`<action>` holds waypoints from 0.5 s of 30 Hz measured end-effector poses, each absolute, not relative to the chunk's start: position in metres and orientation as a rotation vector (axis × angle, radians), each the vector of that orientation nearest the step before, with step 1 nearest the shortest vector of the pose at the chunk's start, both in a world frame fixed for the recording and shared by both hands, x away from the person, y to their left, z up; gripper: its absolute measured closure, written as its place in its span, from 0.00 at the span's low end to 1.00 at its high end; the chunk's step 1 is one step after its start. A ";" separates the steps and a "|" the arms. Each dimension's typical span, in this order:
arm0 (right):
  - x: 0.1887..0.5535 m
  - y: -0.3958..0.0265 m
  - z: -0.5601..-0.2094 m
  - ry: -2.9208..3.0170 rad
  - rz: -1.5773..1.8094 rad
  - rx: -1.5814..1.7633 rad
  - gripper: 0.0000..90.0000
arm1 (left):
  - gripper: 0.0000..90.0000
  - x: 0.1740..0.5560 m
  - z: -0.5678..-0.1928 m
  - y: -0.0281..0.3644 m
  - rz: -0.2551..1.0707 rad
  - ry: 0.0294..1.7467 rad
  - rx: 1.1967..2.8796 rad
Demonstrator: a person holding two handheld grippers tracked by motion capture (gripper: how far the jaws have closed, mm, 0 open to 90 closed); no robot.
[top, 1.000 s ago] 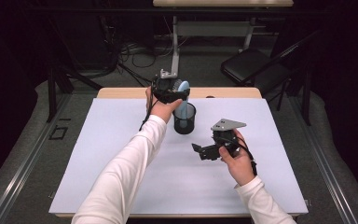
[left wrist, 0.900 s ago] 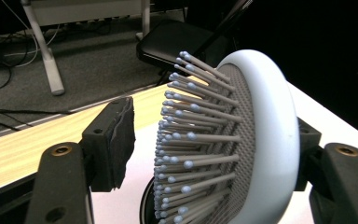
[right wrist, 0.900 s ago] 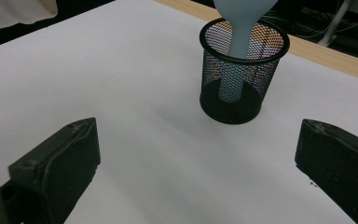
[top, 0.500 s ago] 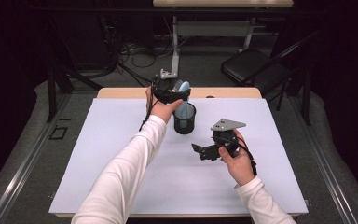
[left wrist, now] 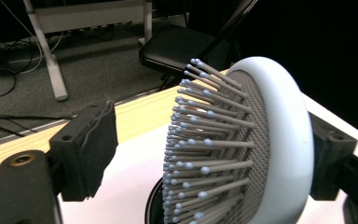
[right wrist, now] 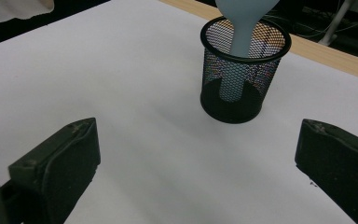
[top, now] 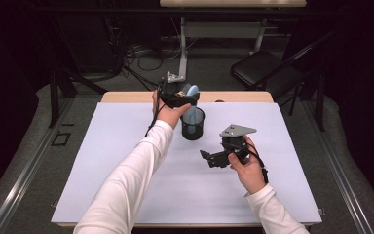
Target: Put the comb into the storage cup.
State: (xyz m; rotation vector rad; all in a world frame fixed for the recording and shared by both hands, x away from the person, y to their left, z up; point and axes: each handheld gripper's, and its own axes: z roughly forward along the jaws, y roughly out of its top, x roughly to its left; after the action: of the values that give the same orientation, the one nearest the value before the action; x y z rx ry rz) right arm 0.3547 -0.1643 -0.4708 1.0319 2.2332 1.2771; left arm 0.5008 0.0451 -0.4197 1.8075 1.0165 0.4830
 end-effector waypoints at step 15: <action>0.355 -0.164 -0.471 2.233 1.276 1.031 0.00 | 0.17 0.500 -0.417 0.047 0.493 1.010 1.796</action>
State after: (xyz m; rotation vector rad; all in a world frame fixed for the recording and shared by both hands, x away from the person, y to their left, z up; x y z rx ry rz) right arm 0.3547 -0.1641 -0.4708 1.0307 2.2331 1.2764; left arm 0.4997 0.0469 -0.4169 1.7962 1.0102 0.4929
